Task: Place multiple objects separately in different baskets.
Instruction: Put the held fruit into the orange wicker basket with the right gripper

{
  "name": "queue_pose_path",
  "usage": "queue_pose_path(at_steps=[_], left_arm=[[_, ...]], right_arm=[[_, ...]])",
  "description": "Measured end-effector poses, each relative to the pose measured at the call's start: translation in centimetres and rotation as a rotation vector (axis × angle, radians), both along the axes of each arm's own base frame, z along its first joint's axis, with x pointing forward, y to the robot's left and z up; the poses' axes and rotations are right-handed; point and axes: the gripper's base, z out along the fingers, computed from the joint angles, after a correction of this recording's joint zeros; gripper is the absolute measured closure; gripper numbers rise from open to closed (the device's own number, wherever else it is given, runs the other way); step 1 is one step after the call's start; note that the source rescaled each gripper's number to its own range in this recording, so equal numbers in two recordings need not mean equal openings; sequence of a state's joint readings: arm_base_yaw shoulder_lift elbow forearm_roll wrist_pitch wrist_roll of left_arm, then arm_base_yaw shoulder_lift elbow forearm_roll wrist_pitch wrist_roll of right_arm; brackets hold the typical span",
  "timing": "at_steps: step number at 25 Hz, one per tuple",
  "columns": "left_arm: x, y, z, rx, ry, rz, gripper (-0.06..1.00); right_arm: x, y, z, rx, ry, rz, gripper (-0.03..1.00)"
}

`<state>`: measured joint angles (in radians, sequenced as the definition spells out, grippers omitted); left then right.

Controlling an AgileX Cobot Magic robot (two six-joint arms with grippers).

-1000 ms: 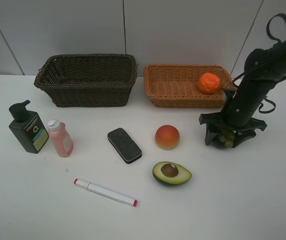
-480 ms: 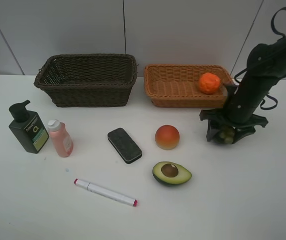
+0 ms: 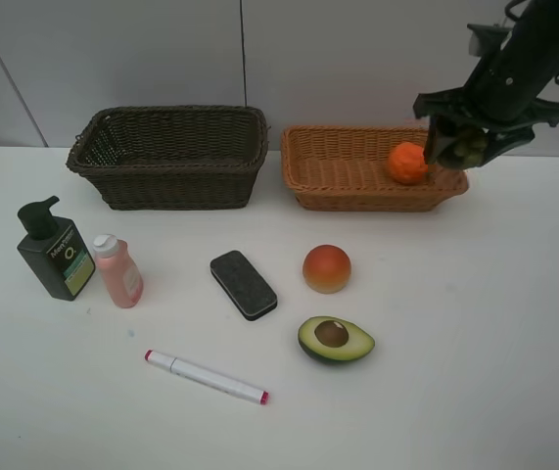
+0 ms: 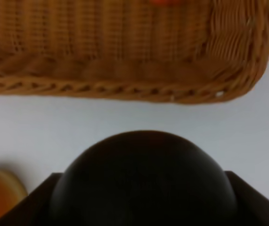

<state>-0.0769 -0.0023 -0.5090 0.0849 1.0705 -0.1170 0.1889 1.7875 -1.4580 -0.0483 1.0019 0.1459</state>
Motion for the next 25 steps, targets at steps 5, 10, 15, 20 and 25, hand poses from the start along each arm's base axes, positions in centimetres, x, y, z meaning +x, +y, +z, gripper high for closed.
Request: queue_pose_path(at_steps=[5, 10, 15, 20, 25], left_arm=[[0.0, 0.0, 0.0, 0.000, 0.000, 0.000, -0.06], [0.0, 0.0, 0.0, 0.000, 0.000, 0.000, -0.06], [0.0, 0.0, 0.0, 0.000, 0.000, 0.000, -0.06], [0.0, 0.0, 0.0, 0.000, 0.000, 0.000, -0.06], [0.0, 0.0, 0.0, 0.000, 0.000, 0.000, -0.06]], right_arm=[[2.3, 0.3, 1.3, -0.002, -0.061, 0.002, 0.80], [5.2, 1.0, -1.0, 0.009, -0.076, 0.003, 0.80], [7.4, 1.8, -5.0, 0.057, -0.048, -0.010, 0.80], [8.3, 2.9, -8.2, 0.073, -0.027, -0.001, 0.80], [8.4, 4.0, -9.3, 0.076, -0.026, 0.018, 0.80]])
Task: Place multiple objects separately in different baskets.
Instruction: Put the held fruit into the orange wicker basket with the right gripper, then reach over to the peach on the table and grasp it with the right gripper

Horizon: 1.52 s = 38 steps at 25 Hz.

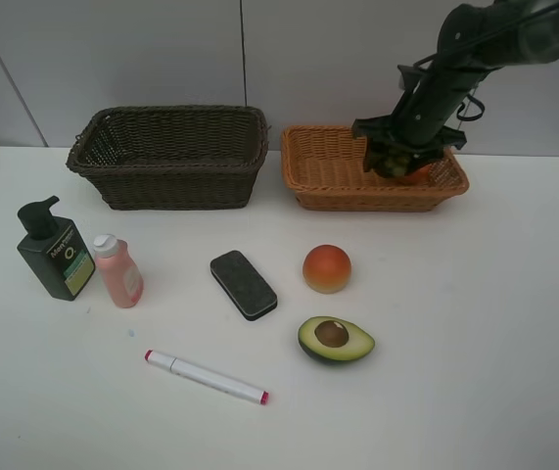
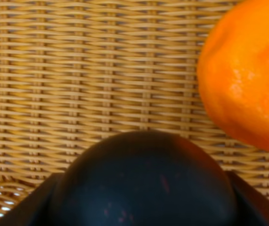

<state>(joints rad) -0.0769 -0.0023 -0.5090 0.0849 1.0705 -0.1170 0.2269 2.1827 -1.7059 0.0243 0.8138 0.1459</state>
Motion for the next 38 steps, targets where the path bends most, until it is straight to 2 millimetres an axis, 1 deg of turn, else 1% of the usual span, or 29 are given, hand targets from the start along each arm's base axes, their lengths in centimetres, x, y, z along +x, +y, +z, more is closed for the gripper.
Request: queue_pose_path(at_steps=[9, 13, 14, 15, 16, 17, 18, 20, 30, 32, 34, 38], left_arm=[[0.0, 0.0, 0.0, 0.000, 0.000, 0.000, -0.06], [0.0, 0.0, 0.0, 0.000, 0.000, 0.000, -0.06], [0.0, 0.0, 0.0, 0.000, 0.000, 0.000, -0.06], [0.0, 0.0, 0.0, 0.000, 0.000, 0.000, -0.06], [0.0, 0.0, 0.0, 0.000, 0.000, 0.000, -0.06], [0.0, 0.0, 0.0, 0.000, 0.000, 0.000, -0.06], [0.0, 0.0, 0.0, 0.000, 0.000, 0.000, -0.06], [0.0, 0.0, 0.0, 0.000, 0.000, 0.000, -0.06], [0.0, 0.0, 0.0, 0.000, 0.000, 0.000, -0.06], [0.0, 0.0, 0.0, 0.000, 0.000, 0.000, -0.06], [0.0, 0.0, 0.0, 0.000, 0.000, 0.000, -0.06], [0.0, 0.0, 0.0, 0.000, 0.000, 0.000, -0.06]], right_arm=[[-0.1, 0.0, 0.0, -0.004, 0.010, 0.002, 0.80], [-0.1, 0.0, 0.0, -0.027, -0.001, 0.068, 0.80], [0.0, 0.0, 0.0, -0.031, -0.004, 0.078, 0.74], [0.0, 0.0, 0.0, -0.032, -0.007, 0.082, 0.46], [0.0, 0.0, 0.0, -0.032, -0.008, 0.084, 0.27], [0.0, 0.0, 0.0, -0.032, -0.008, 0.085, 0.17], [0.0, 0.0, 0.0, -0.032, -0.008, 0.085, 0.10], [0.0, 0.0, 0.1, -0.033, -0.007, 0.088, 0.04], [-0.2, 0.0, 0.0, -0.037, 0.014, 0.089, 0.03], [-0.4, -0.1, 0.2, -0.039, 0.025, 0.090, 0.03], [-0.7, -0.1, 1.0, -0.040, 0.033, 0.090, 0.04], [-2.1, -0.3, 4.3, -0.039, 0.051, 0.094, 0.12]])
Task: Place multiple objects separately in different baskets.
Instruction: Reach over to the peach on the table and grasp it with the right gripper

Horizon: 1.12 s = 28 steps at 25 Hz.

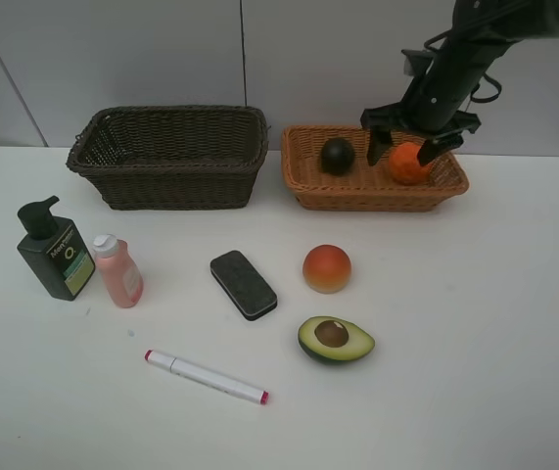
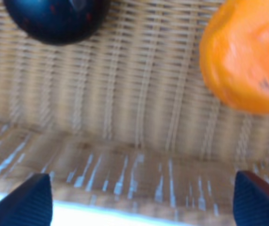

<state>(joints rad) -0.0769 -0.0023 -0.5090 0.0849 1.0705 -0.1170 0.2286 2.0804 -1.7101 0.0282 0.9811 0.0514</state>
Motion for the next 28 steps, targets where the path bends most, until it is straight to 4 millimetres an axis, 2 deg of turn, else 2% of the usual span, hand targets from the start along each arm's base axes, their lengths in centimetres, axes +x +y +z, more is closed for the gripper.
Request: queue_pose_path(at_steps=[5, 9, 11, 15, 18, 21, 28], left_arm=[[0.0, 0.0, 0.0, 0.000, 0.000, 0.000, -0.06], [0.0, 0.0, 0.0, 0.000, 0.000, 0.000, -0.06], [0.0, 0.0, 0.0, 0.000, 0.000, 0.000, -0.06], [0.0, 0.0, 0.0, 0.000, 0.000, 0.000, -0.06], [0.0, 0.0, 0.0, 0.000, 0.000, 0.000, -0.06], [0.0, 0.0, 0.0, 0.000, 0.000, 0.000, -0.06], [0.0, 0.0, 0.0, 0.000, 0.000, 0.000, -0.06]], right_arm=[[-2.6, 0.6, 3.3, -0.005, 0.086, 0.027, 0.17], [-4.0, 2.4, 4.3, -0.011, 0.118, 0.078, 0.17], [-4.5, 3.9, 4.3, -0.014, 0.121, 0.115, 0.17], [-6.1, 6.8, 3.5, -0.013, 0.156, 0.154, 0.17], [-7.4, 8.3, 2.3, -0.024, 0.201, 0.177, 0.17], [-8.6, 9.0, 0.7, -0.039, 0.241, 0.196, 0.17], [-10.4, 8.9, -3.8, -0.020, 0.269, 0.186, 0.17]])
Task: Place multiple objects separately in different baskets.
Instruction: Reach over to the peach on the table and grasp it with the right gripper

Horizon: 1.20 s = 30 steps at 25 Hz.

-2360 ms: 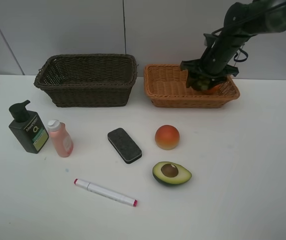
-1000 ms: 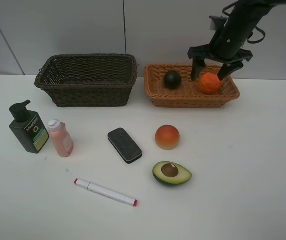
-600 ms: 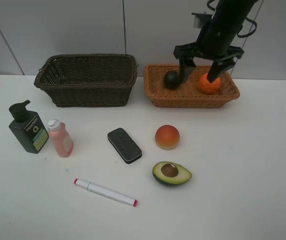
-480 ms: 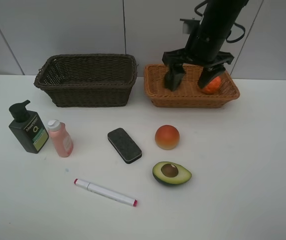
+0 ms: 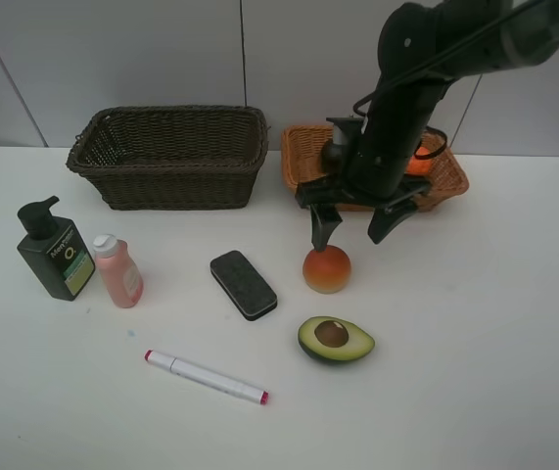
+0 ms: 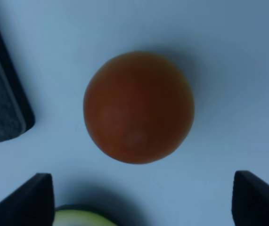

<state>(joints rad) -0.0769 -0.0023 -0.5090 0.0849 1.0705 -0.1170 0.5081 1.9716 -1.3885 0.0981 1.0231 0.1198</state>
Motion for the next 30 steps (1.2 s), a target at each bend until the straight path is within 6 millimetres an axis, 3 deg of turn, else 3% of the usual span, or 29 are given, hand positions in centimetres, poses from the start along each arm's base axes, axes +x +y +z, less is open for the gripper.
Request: queue_pose_path(at_steps=[5, 17, 30], left_arm=[[0.0, 0.0, 0.0, 0.000, 0.000, 0.000, -0.06], [0.0, 0.0, 0.0, 0.000, 0.000, 0.000, -0.06], [0.0, 0.0, 0.0, 0.000, 0.000, 0.000, -0.06]], right_arm=[[-0.8, 1.1, -1.5, 0.023, -0.044, 0.024, 0.17], [-0.3, 1.8, -6.3, -0.004, 0.001, 0.022, 0.17], [0.1, 2.0, -6.6, 0.021, -0.045, 0.016, 0.17]])
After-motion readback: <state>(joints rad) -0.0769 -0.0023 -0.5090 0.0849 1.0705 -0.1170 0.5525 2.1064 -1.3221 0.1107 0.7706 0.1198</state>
